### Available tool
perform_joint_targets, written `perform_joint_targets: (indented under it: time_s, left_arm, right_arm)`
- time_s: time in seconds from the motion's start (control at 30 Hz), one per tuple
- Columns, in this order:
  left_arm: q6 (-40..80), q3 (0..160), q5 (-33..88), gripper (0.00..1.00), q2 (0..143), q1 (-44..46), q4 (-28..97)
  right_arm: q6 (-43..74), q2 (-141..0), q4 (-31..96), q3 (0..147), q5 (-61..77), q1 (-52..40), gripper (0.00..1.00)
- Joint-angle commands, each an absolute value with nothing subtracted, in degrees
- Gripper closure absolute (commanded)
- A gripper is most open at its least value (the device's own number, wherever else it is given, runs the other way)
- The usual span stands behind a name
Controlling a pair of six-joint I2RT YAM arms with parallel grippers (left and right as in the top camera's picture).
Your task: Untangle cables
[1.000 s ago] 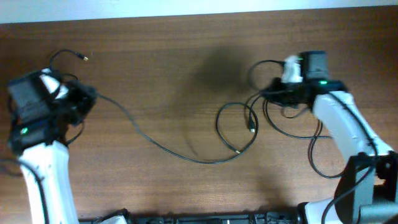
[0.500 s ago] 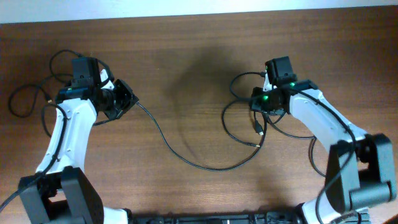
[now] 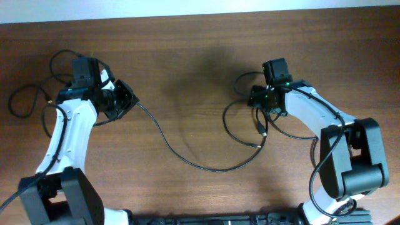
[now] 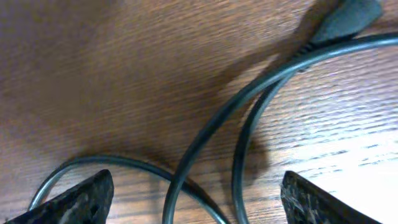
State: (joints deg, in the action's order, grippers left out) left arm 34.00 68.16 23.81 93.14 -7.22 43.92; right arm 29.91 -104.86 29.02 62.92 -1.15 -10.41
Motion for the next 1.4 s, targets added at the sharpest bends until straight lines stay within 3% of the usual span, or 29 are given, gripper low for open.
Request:
perform_joint_targets:
  time_s: [0.0,0.03,0.23,0.3,0.37,0.4,0.53,0.9,1.17,1.2,1.23,1.27,1.33,1.37]
  left_arm:
    - [33.3,68.3,24.2,0.91,93.4,-7.1,43.9]
    - [33.3,68.3,24.2,0.91,93.4,-7.1,43.8]
    - [33.3,68.3,24.2,0.9,93.4,-7.1,44.0]
    - [33.3,68.3,24.2,0.89,93.4,-7.1,44.3]
    - [33.3,68.3,24.2,0.89,93.4,-7.1,44.3]
    - [33.3,68.3,24.2,0.89,93.4,-7.1,44.3]
    - [33.3,68.3,24.2,0.87,93.4,-7.1,44.3]
    - [33.3,68.3,24.2,0.85,93.4,-7.1,44.2]
    - [33.3,68.3,24.2,0.78,93.4,-7.1,44.3]
    - [33.3,68.3,24.2,0.73,93.4,-7.1,44.3]
    - [33.3,68.3,24.2,0.65,93.4,-7.1,44.3]
    - [33.3,68.3,24.2,0.55,93.4,-7.1,44.3]
    - [33.3,68.3,24.2,0.52,93.4,-7.1,44.3]
    - [33.3,68.3,24.2,0.52,93.4,-7.1,44.4]
  right_arm:
    - [35.3,-105.4,29.1,64.2,-4.0,-9.6,0.16]
    - [36.1,-105.5,29.1,64.1,-4.4,-9.6,0.17]
    - [37.7,-109.8,29.0,63.8,-4.8,-9.7,0.48]
    - [38.4,-112.1,28.8,63.8,-4.5,-9.7,0.75]
    - [38.4,-112.4,28.7,63.8,-4.1,-9.7,0.93]
    - [38.4,-112.3,28.6,63.9,-4.1,-9.7,0.96]
    - [30.2,-110.8,30.8,68.8,-0.7,-9.1,0.96]
    - [13.8,-105.5,60.3,102.5,0.4,-2.2,0.96]
    - [15.7,-107.2,62.2,98.8,-4.9,-2.2,0.96]
    - [15.7,-107.2,62.2,97.2,-4.7,-2.2,0.85]
    - [15.7,-107.2,62.0,95.7,-4.7,-2.2,0.57]
    - [15.7,-107.2,61.6,93.6,-4.7,-2.2,0.38]
    - [15.7,-107.3,60.5,89.1,-4.7,-2.2,0.0]
    - [15.7,-107.2,60.0,87.5,-4.7,-2.2,0.01]
